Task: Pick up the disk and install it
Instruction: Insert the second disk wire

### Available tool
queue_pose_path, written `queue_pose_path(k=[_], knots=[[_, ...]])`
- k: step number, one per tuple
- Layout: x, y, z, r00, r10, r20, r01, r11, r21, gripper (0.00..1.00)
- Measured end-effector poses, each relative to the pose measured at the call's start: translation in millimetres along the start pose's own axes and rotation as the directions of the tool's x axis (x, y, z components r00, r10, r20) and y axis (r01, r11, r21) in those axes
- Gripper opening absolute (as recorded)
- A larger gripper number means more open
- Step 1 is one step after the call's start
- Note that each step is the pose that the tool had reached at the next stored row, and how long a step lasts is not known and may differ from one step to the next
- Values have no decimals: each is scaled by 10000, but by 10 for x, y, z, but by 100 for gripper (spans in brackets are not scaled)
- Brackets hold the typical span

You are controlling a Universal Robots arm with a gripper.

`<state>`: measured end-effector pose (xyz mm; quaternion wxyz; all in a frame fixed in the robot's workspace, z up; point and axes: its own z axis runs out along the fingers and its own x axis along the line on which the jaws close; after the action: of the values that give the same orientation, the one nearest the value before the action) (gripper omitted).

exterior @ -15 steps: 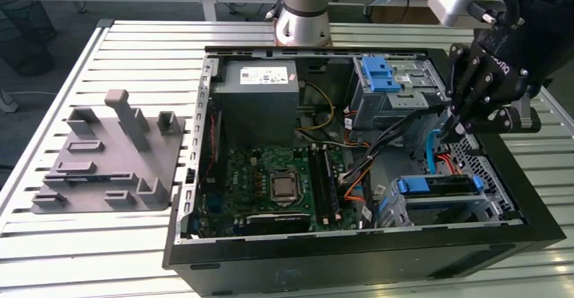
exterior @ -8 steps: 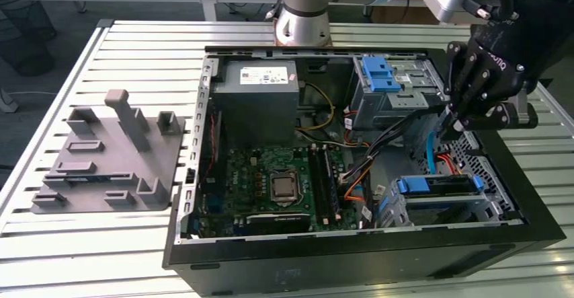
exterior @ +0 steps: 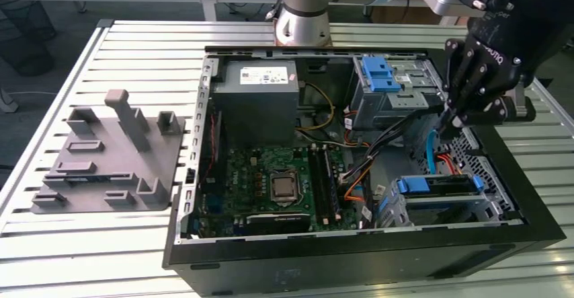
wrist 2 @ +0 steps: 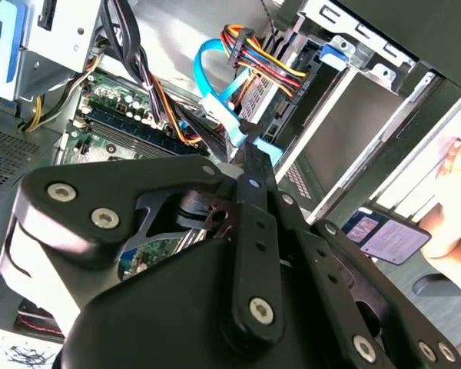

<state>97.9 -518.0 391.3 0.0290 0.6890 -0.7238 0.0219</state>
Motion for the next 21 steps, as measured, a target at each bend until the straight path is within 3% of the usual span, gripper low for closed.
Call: queue_pose_path(k=[3, 4, 5, 7, 8, 17, 21], knots=[[-41, 2, -3, 9999, 13, -151, -13, 10000, 7, 11], [-50, 2, -3, 9998, 21, -186, -20, 10000, 8, 16], [-54, 2, -3, 9998, 29, -196, -29, 10000, 8, 23], [-66, 3, -2, 9998, 43, -198, -43, 10000, 8, 23], [-72, 3, -2, 9998, 48, -201, -47, 10000, 7, 30], [-93, -12, 93, 9997, 92, -233, -92, 10000, 6, 30], [-103, -35, 127, 9995, 125, -298, -125, 9999, 7, 30]])
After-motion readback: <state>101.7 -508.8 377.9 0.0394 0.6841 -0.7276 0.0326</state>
